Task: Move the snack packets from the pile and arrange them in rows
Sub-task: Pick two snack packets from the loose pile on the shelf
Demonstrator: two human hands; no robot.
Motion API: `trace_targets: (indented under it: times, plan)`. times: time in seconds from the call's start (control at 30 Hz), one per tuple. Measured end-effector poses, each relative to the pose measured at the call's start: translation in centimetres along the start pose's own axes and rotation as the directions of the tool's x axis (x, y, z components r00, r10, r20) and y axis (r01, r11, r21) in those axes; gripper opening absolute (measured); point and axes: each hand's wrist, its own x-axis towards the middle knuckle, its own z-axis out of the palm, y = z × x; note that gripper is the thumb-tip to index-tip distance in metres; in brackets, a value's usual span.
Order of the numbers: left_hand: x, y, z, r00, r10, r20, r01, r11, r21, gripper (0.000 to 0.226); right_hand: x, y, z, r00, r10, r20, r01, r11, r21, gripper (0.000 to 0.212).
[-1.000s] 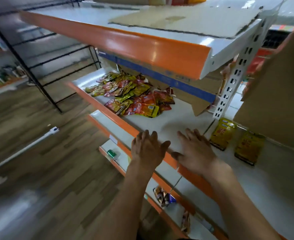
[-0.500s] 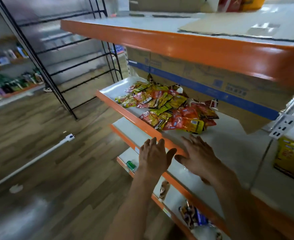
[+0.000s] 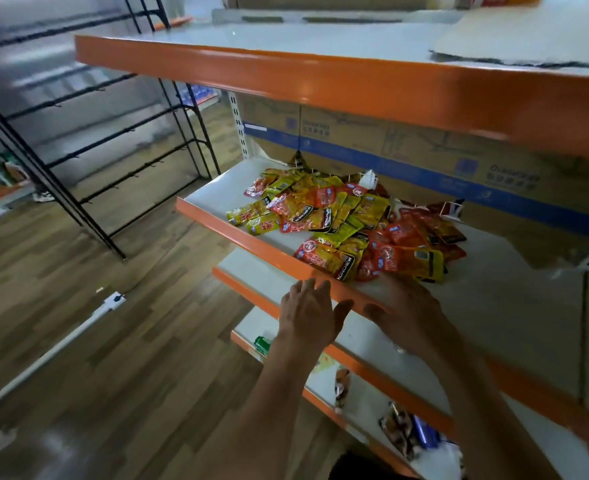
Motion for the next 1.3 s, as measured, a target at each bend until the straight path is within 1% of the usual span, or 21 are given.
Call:
trace_targets:
  times: [0.1, 0.17, 0.23, 0.37, 0.47, 0.6, 0.7, 0.77, 0.87, 0.97, 1.03, 1.13, 1.2, 1.3]
  plan:
    - [1.8, -1.1, 0.3, 0.999, 0.008, -0.032, -0.009, 0.999, -0.031, 0.061, 2.1, -0.6, 0.4, 1.000, 0.004, -0.014, -0.003, 0.998, 0.068, 0.067]
    - [3.4, -2.0, 0.2, 0.999, 0.005, -0.032, -0.006, 1.000, -0.028, 0.065, 3.6, -1.2, 0.4, 0.999, 0.000, -0.049, 0.006, 0.992, 0.124, 0.061]
    - [5.2, -2.8, 0.1, 1.000, -0.005, -0.028, 0.004, 0.999, -0.037, 0.063, 5.3, -1.7, 0.4, 0.998, 0.011, -0.062, 0.000, 0.986, 0.169, 0.056]
    - [8.5, -4.3, -0.1, 0.999, -0.032, -0.020, 0.030, 0.996, -0.088, 0.056, 9.0, -2.6, 0.3, 0.997, 0.000, -0.076, 0.014, 0.982, 0.187, 0.051]
    - [10.2, -4.8, -0.4, 0.999, -0.049, -0.001, 0.049, 0.989, -0.141, 0.047, 11.2, -3.3, 0.1, 0.999, 0.000, -0.053, 0.010, 0.984, 0.179, 0.052]
    - [12.4, -5.6, -0.6, 1.000, -0.023, -0.020, 0.019, 0.978, -0.209, 0.048, 14.0, -3.9, 0.2, 0.998, 0.025, -0.052, -0.015, 0.984, 0.180, 0.055]
    - [13.8, -6.8, -0.2, 1.000, -0.006, -0.015, 0.002, 0.973, -0.230, 0.046, 15.4, -4.2, 0.8, 0.997, 0.067, -0.043, -0.057, 0.976, 0.212, 0.056]
    - [15.1, -7.9, -0.1, 1.000, 0.000, -0.017, -0.004, 0.972, -0.235, 0.045, 16.4, -4.7, 1.2, 0.994, 0.092, -0.059, -0.078, 0.976, 0.205, 0.056]
    - [17.4, -9.5, -0.6, 0.999, 0.046, -0.015, -0.048, 0.978, -0.201, 0.048, 18.5, -5.6, 1.8, 0.984, 0.119, -0.132, -0.089, 0.973, 0.212, 0.052]
    - [19.9, -11.3, -1.4, 0.997, 0.077, -0.027, -0.081, 0.980, -0.183, 0.050, 20.6, -6.9, 2.6, 0.970, 0.163, -0.179, -0.133, 0.977, 0.167, 0.050]
    - [21.6, -12.6, -1.5, 0.992, 0.119, -0.043, -0.125, 0.974, -0.190, 0.044, 21.9, -7.8, 3.4, 0.965, 0.179, -0.193, -0.155, 0.979, 0.134, 0.051]
    - [24.0, -14.4, -1.5, 0.980, 0.187, -0.060, -0.194, 0.973, -0.125, 0.034, 23.1, -8.9, 5.4, 0.960, 0.142, -0.241, -0.134, 0.990, 0.048, 0.055]
    - [25.2, -15.1, -1.6, 0.974, 0.225, -0.043, -0.228, 0.966, -0.124, 0.040, 23.5, -9.3, 6.6, 0.957, 0.158, -0.245, -0.160, 0.987, 0.009, 0.064]
    - [26.4, -15.5, -1.4, 0.971, 0.240, 0.002, -0.239, 0.965, -0.109, 0.056, 24.0, -9.7, 7.4, 0.951, 0.201, -0.233, -0.234, 0.965, -0.122, 0.079]
